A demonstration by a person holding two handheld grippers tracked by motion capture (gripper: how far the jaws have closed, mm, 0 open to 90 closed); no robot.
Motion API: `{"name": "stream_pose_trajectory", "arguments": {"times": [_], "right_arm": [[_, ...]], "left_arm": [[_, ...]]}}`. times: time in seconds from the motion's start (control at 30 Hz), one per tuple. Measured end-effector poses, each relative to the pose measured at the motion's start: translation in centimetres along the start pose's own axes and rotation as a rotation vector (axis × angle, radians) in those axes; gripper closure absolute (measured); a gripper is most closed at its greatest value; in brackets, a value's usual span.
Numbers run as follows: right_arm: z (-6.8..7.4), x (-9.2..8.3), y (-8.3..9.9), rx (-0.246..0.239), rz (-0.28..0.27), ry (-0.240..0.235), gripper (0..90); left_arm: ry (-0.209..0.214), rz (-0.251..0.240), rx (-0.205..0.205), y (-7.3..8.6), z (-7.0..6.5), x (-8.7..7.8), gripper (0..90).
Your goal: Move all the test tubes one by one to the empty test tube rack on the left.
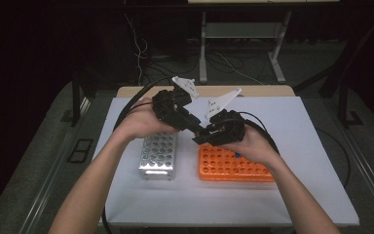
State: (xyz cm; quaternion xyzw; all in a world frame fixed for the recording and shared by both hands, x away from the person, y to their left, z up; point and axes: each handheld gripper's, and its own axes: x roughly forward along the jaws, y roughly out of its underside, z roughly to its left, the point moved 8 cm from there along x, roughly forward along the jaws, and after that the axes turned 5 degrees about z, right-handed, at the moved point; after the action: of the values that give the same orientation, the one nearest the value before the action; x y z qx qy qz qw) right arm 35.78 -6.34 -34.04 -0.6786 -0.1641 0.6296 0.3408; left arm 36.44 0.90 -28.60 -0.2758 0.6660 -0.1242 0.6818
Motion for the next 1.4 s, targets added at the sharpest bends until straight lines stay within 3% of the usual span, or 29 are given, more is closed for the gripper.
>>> {"name": "stream_pose_trajectory", "arguments": {"times": [0.3,0.57,0.63,0.73,0.8,1.1,1.4], "right_arm": [[-1.1,-1.6,0.5,0.04,-0.036,0.035,54.9],[-2.7,-3.7,1.6,0.127,-0.098,0.087,27.9],[-3.0,-4.1,2.0,0.154,-0.107,0.106,16.4],[-3.4,-4.8,2.8,0.185,-0.116,0.114,10.3],[-3.6,-5.3,3.4,0.212,-0.118,0.115,0.2],[-4.2,-6.9,6.4,0.27,-0.116,0.133,0.2],[-3.8,-8.0,8.8,0.294,-0.109,0.133,0.2]], "left_arm": [[-0.044,-0.019,-0.041,0.7,1.5,-1.1,73.7],[-0.096,-0.039,-0.094,1.4,3.2,-2.0,73.8],[-0.109,-0.038,-0.103,1.6,3.6,-2.2,73.8],[-0.124,-0.038,-0.12,1.8,4.2,-2.3,73.8],[-0.133,-0.04,-0.129,2.0,4.7,-2.4,73.8],[-0.179,-0.054,-0.187,2.7,6.6,-2.8,74.0],[-0.222,-0.042,-0.204,3.7,8.5,-2.4,74.0]]}}
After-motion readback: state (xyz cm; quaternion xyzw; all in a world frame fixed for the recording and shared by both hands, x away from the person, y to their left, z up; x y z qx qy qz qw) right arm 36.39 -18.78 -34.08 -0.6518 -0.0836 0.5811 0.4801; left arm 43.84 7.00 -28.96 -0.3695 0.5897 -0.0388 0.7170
